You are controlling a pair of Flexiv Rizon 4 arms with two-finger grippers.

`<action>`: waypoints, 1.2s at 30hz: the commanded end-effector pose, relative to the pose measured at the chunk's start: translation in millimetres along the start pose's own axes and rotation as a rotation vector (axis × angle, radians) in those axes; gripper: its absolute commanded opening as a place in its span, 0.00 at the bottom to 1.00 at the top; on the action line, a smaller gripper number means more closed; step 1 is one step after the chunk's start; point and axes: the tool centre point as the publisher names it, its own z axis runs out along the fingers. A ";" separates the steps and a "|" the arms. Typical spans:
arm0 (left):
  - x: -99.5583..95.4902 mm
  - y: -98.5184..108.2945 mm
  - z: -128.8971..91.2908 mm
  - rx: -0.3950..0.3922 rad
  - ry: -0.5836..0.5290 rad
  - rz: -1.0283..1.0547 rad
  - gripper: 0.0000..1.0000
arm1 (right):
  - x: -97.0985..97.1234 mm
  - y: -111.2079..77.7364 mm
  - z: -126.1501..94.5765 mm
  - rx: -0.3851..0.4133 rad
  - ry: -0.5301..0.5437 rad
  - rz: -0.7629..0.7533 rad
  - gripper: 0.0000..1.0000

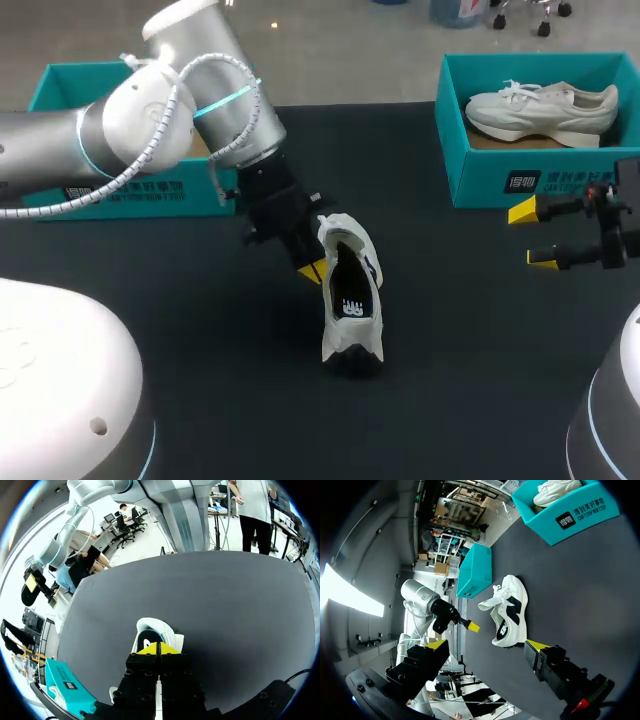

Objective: Take the shoe out of the shoebox, open the shoe tongue, remove and reinsert the insole, then place the shoe into the shoebox

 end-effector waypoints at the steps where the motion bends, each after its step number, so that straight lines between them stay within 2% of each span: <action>1: -6.5 -2.6 -1.6 -0.082 0.372 0.083 0.00 | 0.4 -1.3 0.3 -0.003 -0.002 0.001 1.00; 4: -6.5 -2.6 -1.6 -0.082 0.372 0.083 0.00 | 0.4 -1.3 0.3 -0.003 -0.002 0.001 1.00; 8: -11.5 5.7 11.5 -0.055 0.430 0.092 0.00 | 0.4 -1.3 0.3 -0.003 -0.002 0.001 1.00; 17: -14.5 18.9 33.7 -0.057 0.449 0.061 0.00 | 0.4 -1.3 0.3 -0.003 -0.002 0.001 1.00; 24: -10.6 29.6 47.1 -0.099 0.407 0.037 0.00 | 0.4 -1.3 0.3 -0.003 -0.002 0.001 1.00; 27: -7.2 32.8 52.4 -0.094 0.384 0.020 0.00 | 0.4 -1.3 0.3 -0.003 -0.002 0.001 1.00; 36: -0.8 28.6 65.1 -0.118 0.329 -0.019 0.00 | 0.4 -1.3 0.3 -0.003 -0.002 0.001 1.00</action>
